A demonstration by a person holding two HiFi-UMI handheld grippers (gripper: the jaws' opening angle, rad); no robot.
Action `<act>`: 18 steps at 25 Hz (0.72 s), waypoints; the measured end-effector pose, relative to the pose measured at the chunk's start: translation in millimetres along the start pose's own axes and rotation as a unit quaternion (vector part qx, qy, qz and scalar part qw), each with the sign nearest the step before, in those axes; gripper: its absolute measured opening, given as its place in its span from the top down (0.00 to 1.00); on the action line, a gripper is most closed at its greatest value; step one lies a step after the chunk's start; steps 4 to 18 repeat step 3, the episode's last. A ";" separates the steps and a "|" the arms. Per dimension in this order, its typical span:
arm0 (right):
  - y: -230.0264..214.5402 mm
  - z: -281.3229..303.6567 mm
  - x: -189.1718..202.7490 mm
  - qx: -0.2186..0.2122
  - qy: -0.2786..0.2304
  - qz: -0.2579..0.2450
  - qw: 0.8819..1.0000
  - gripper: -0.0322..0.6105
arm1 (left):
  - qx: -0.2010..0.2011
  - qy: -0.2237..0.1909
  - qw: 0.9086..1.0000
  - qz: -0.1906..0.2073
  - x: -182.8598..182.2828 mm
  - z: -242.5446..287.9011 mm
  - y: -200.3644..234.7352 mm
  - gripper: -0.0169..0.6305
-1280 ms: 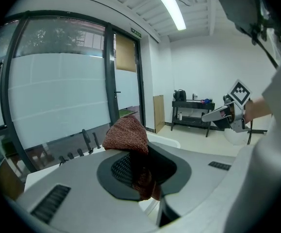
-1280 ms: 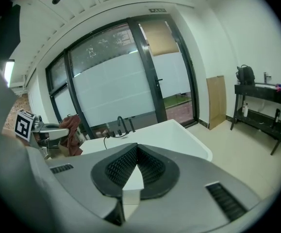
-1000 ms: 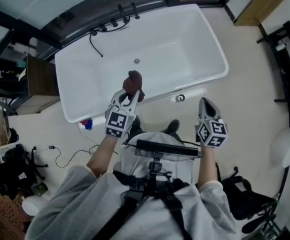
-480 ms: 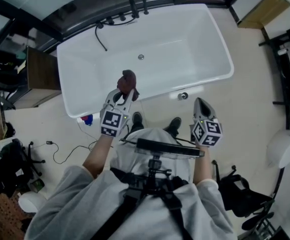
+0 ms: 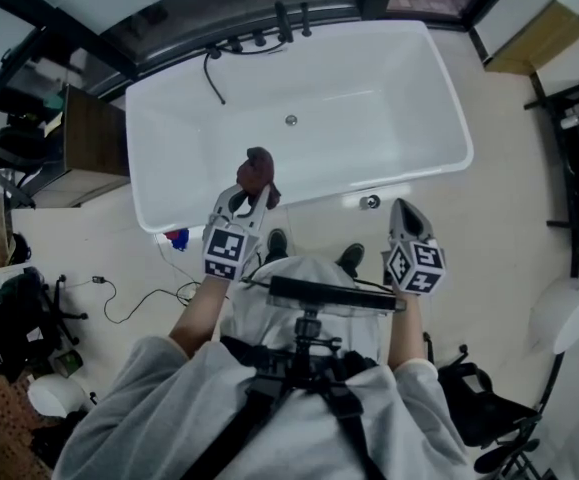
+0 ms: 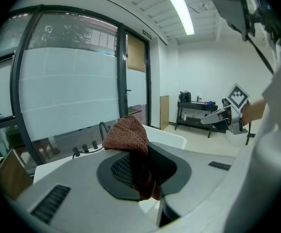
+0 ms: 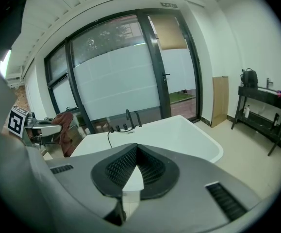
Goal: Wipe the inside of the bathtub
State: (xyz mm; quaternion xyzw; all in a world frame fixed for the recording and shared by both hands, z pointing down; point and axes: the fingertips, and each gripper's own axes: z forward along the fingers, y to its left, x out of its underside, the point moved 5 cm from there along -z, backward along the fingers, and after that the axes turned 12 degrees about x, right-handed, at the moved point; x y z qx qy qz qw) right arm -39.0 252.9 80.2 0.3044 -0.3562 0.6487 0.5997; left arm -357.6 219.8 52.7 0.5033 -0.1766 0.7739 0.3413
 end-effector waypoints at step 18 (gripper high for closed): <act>1.8 -0.6 1.4 -0.001 0.000 -0.003 1.000 0.94 | -0.003 -0.001 1.000 -0.008 4.3 -3.8 0.1 0.91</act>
